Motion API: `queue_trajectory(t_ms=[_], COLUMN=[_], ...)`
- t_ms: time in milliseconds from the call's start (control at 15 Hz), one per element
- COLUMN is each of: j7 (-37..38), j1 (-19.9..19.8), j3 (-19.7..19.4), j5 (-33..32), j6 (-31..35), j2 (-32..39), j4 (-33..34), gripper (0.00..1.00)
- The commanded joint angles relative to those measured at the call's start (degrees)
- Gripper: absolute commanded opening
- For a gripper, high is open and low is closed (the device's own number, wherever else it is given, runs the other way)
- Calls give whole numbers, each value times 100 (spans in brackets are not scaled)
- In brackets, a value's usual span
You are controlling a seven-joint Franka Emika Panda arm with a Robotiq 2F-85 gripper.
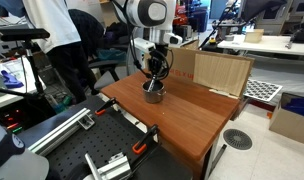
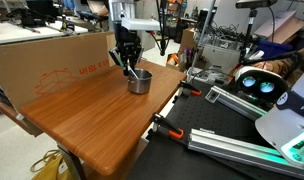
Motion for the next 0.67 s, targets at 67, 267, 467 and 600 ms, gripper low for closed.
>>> queue_trajectory(t_ms=[67, 267, 467, 600], j7=[140, 149, 108, 37], j1=[55, 63, 48, 22], j3=[-60, -66, -56, -30], j5=[-174, -200, -182, -141], j6=[-272, -293, -249, -231], j2=[137, 152, 118, 61], j4=[205, 209, 166, 129], gripper=[54, 68, 89, 100])
